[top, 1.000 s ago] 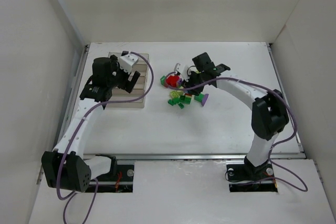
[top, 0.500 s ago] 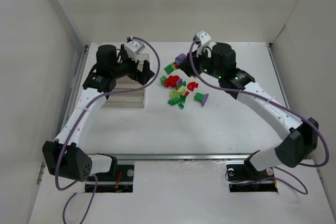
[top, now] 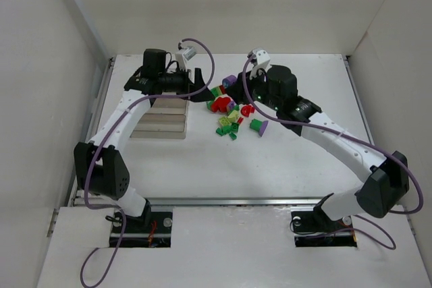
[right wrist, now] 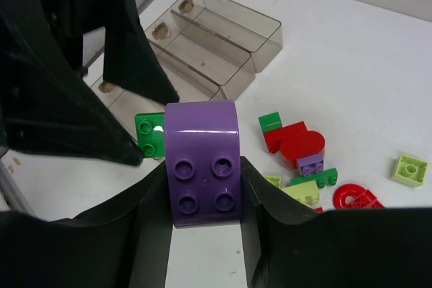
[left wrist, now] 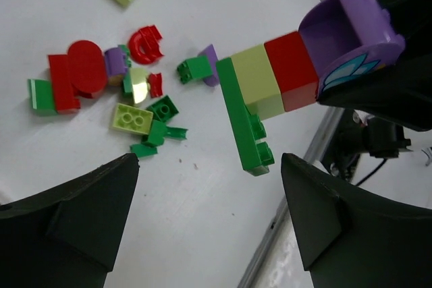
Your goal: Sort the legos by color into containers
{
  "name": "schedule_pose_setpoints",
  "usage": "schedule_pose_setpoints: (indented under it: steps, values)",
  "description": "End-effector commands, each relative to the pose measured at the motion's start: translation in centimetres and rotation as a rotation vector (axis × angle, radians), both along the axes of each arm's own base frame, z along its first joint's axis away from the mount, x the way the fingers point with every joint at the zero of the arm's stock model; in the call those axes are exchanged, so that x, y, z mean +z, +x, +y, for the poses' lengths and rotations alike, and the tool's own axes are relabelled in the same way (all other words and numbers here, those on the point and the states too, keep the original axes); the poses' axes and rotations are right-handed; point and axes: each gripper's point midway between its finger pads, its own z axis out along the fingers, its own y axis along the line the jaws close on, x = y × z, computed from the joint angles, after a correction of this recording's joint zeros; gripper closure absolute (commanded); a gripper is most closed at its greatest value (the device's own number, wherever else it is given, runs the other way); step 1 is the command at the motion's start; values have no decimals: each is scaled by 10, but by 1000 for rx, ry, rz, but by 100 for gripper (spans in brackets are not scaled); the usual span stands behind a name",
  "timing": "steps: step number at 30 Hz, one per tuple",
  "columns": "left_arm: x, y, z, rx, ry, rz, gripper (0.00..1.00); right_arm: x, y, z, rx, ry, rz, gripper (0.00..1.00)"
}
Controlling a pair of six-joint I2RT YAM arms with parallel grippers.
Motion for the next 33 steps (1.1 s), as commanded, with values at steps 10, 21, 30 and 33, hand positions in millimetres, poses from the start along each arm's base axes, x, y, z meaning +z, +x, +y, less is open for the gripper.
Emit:
schedule_pose_setpoints:
  steps: [10,21,30,33]
  values:
    - [13,-12,-23,-79,-26,23,36,42,-5,9,20,95,-106,100]
    - [20,-12,-24,-84,-42,1,100,29,-3,12,29,80,-83,100]
    - [-19,-6,13,14,72,26,100,22,8,-13,-112,41,-103,100]
    - [-38,2,38,85,151,38,100,22,9,-15,-119,23,-119,100]
